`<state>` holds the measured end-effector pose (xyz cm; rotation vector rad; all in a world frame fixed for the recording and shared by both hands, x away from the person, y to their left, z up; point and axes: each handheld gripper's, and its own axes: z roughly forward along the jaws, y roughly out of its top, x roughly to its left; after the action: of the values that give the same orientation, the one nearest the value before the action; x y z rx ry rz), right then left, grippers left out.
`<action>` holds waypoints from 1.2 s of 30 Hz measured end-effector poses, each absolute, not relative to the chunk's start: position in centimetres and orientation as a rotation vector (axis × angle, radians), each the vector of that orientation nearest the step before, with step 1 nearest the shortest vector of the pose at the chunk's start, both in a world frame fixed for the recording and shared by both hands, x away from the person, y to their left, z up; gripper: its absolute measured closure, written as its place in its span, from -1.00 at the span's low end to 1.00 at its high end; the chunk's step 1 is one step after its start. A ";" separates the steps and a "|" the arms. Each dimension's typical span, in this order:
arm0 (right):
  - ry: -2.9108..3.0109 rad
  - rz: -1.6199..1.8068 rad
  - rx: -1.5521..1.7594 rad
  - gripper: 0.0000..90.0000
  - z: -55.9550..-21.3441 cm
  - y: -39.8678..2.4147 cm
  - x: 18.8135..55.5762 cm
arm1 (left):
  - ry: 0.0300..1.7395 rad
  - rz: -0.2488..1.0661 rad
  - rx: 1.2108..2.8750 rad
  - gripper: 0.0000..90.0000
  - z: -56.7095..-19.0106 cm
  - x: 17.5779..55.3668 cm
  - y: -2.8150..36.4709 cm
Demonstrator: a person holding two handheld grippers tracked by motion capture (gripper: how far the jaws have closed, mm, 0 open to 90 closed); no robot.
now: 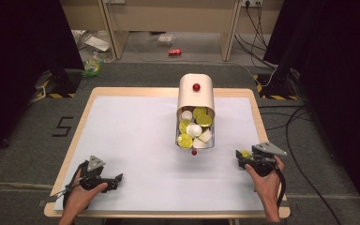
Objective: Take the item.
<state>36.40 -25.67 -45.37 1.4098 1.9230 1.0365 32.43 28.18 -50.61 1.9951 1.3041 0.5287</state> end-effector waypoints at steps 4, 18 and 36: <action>1.922 1.057 1.387 -0.29 -44.8 -25.3 36.2 | 1.304 0.529 1.995 -0.97 -50.6 32.4 28.2; 1.926 1.098 1.337 -0.30 -43.9 -24.0 35.5 | 1.304 0.528 1.994 -0.97 -50.6 32.4 28.2; 2.001 1.106 1.289 -0.31 -44.5 -21.7 33.2 | 1.304 0.529 1.995 -0.97 -50.6 32.4 28.2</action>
<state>33.25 -21.72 -44.47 1.2887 2.0012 1.1056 32.42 28.18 -50.61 1.9947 1.3041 0.5290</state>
